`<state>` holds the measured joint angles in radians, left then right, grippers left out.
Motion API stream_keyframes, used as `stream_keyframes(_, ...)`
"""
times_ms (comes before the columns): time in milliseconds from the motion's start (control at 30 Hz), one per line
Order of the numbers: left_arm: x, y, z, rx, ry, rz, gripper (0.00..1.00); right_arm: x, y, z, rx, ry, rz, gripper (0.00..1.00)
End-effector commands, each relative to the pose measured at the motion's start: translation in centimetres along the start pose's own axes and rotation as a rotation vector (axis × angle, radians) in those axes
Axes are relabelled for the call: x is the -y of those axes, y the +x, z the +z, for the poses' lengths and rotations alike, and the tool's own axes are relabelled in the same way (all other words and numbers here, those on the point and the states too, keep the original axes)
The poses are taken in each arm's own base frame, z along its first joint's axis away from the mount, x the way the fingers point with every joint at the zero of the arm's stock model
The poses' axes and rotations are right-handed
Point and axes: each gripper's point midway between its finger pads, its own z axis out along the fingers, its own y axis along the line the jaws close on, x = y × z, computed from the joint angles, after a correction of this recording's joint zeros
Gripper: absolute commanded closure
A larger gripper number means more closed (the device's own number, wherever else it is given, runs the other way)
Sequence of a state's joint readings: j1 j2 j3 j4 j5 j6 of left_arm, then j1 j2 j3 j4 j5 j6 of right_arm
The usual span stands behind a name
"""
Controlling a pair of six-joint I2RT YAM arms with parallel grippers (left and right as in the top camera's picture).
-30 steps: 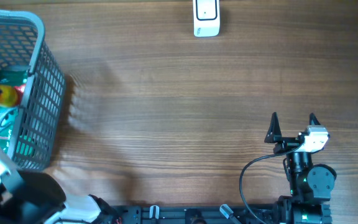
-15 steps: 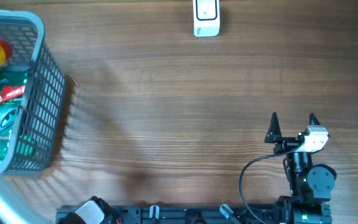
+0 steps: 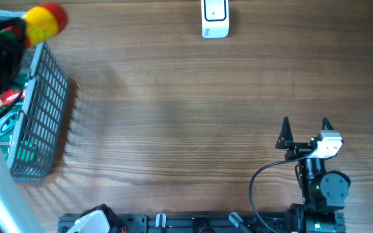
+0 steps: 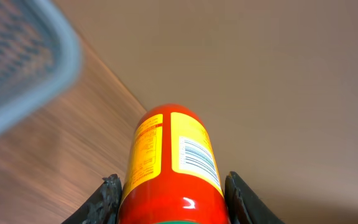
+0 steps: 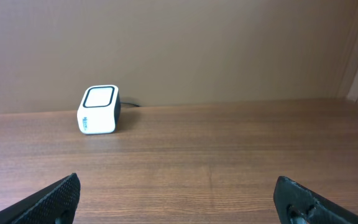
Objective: Scan the item barcode
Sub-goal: 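Grasp the red-yellow bottle with the left gripper and lift it out, then carry the bottle toward the white scanner and lower it onto the table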
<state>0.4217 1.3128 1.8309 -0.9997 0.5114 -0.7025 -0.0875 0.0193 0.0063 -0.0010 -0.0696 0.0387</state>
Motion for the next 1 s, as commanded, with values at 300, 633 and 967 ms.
stream_keyframes(300, 6.4, 10.6, 2.3, -0.150, 0.019, 0.328, 0.65, 0.0, -0.1, 0.0, 0.006, 0.004, -0.013, 0.00)
stream_keyframes(633, 2.5, 24.0, 7.7, -0.490, -0.241, 0.657, 0.68, 0.0, -0.1, 0.0, 0.006, 0.004, -0.013, 0.00)
stream_keyframes(967, -2.3, 36.1, 13.6, -0.790, -0.377, 0.899, 0.67, 0.0, -0.1, 0.0, 0.006, 0.004, -0.012, 0.00)
